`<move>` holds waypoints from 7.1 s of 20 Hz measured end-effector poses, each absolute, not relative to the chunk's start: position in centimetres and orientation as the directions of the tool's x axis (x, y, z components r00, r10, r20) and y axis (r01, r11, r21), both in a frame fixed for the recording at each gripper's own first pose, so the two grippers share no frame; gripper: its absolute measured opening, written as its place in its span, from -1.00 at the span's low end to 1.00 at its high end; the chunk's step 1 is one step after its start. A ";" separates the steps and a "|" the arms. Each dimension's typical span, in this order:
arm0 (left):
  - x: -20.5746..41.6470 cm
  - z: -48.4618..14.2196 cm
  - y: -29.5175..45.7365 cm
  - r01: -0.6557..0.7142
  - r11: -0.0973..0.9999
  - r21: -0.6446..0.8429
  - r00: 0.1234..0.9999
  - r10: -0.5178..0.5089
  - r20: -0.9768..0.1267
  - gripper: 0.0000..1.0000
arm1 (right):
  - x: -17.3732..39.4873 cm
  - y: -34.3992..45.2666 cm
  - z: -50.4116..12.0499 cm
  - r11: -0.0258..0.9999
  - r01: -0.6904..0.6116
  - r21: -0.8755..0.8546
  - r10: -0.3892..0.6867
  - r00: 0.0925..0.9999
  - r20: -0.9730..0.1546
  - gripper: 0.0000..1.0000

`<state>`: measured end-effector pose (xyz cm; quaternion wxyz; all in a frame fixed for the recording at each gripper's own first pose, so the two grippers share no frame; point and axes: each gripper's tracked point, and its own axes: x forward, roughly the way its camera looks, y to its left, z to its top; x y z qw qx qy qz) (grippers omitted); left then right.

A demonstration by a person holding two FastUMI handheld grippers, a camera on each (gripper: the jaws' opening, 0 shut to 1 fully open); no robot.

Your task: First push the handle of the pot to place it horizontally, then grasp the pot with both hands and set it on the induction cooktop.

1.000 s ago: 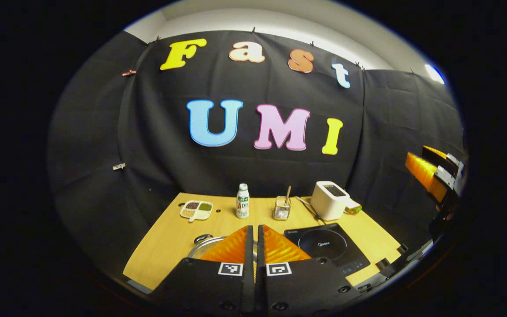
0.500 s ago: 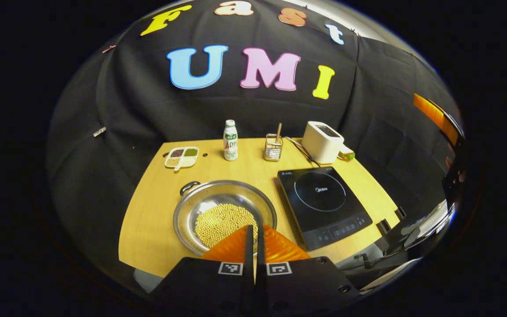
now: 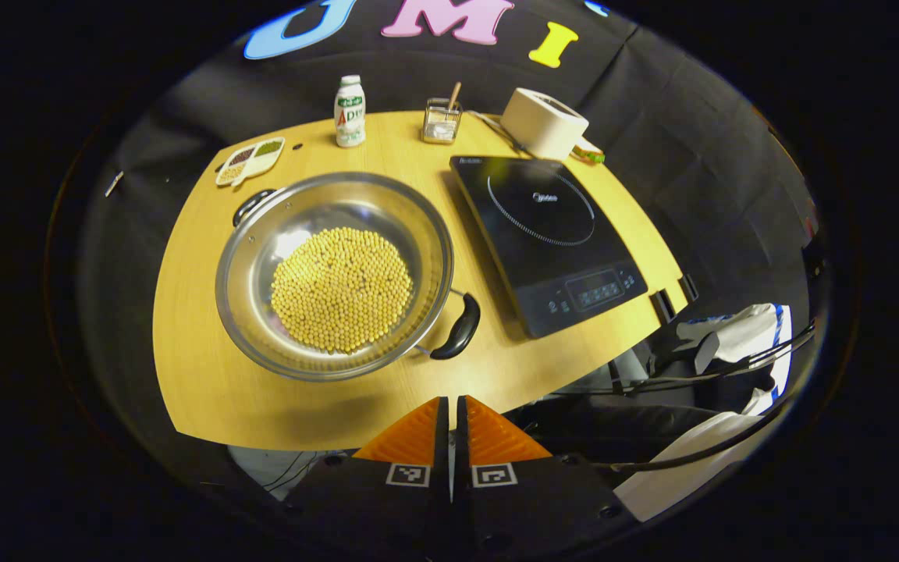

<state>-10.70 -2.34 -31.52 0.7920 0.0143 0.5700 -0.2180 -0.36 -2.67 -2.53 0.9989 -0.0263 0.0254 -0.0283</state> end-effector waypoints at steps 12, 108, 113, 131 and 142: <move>-7.9 -37.3 -2.6 0.337 0.930 -0.143 0.157 -0.206 -0.966 -0.91 | -0.7 -5.2 -4.0 0.992 0.106 -0.064 -0.111 0.990 -0.088 0.95; 14.7 -42.0 20.0 0.075 0.990 -0.123 0.534 -0.144 -0.833 0.24 | 4.4 32.9 -43.4 0.936 -0.083 0.342 0.348 0.348 -0.871 0.19; 11.3 -37.7 19.3 0.052 0.993 -0.102 0.553 -0.114 -0.825 0.20 | 3.3 31.1 -39.4 0.918 -0.133 0.372 0.395 0.351 -0.849 0.19; 8.2 -28.2 4.1 0.114 0.987 -0.109 0.582 -0.155 -0.798 0.20 | 2.7 13.9 -32.3 0.922 -0.096 0.376 0.379 0.428 -0.820 0.18; 10.5 -29.1 -5.4 0.178 0.975 -0.133 0.567 -0.212 -0.796 0.20 | 3.8 4.5 -34.9 0.938 -0.035 0.345 0.323 0.444 -0.836 0.18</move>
